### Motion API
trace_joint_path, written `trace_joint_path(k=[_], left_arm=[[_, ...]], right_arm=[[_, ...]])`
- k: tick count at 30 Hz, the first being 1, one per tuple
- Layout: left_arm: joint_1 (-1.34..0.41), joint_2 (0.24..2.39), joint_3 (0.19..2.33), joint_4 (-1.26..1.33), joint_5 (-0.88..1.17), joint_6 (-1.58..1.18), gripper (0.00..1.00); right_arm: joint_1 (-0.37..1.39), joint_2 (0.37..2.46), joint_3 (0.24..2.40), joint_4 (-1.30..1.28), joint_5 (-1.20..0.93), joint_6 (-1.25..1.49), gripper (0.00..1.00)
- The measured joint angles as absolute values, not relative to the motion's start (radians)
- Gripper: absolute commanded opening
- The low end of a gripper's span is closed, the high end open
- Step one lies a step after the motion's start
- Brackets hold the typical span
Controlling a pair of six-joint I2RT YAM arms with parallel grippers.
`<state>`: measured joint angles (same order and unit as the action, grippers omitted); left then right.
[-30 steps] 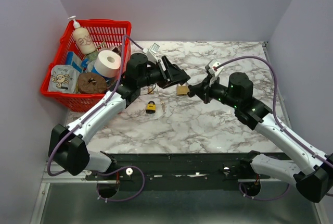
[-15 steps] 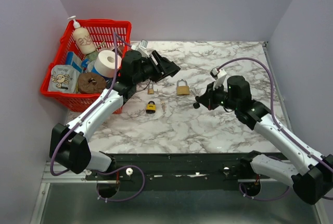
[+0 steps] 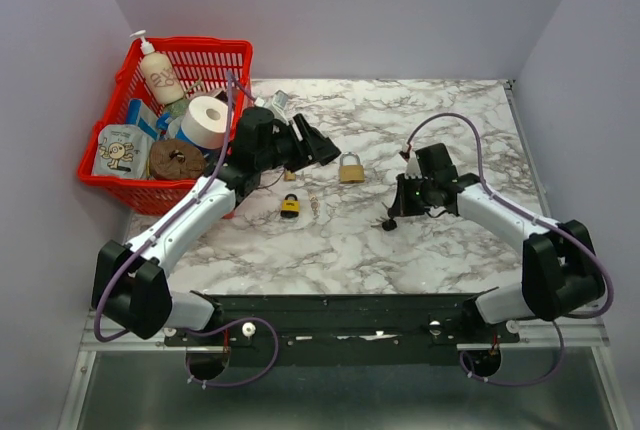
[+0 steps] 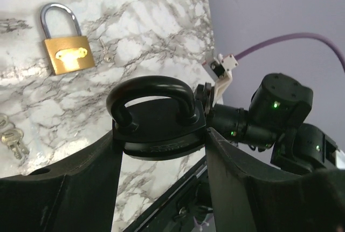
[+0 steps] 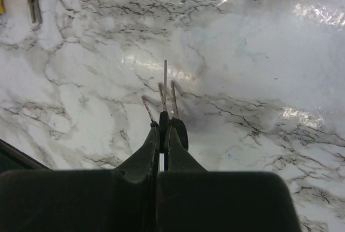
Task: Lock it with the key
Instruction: Place the key at the center of the board, then place the lock at the center of the board.
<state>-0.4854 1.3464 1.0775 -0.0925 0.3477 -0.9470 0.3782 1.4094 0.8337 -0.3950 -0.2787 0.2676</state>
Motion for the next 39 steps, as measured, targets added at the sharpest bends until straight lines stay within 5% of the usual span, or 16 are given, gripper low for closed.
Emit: trace_joint_path(k=[12,21,27,35,36,39], left_arm=[[-0.571,1.402,1.052,-0.229,0.359,-0.846,0.0],[-0.624,1.626,1.136,-0.371,0.387,-0.796,0.0],[-0.641,1.733,1.24,-0.449,0.402,-0.789,0.0],[-0.662,1.818,1.308,-0.49,0.397,-0.789,0.06],[-0.667,1.829,1.314,-0.502,0.394,-0.788,0.08],[-0.681,1.863,1.336,-0.522,0.384,-0.783,0.1]], right_arm=[[0.339,1.579,0.938,-0.372,-0.3,0.269,0.01],[0.336,1.615,0.945,-0.368,-0.318,0.27,0.24],[0.325,1.615,0.945,-0.368,-0.319,0.269,0.28],[0.308,1.618,0.945,-0.369,-0.326,0.274,0.8],[0.305,1.618,0.945,-0.37,-0.33,0.273,0.95],[0.3,1.61,0.945,-0.374,-0.338,0.287,1.0]])
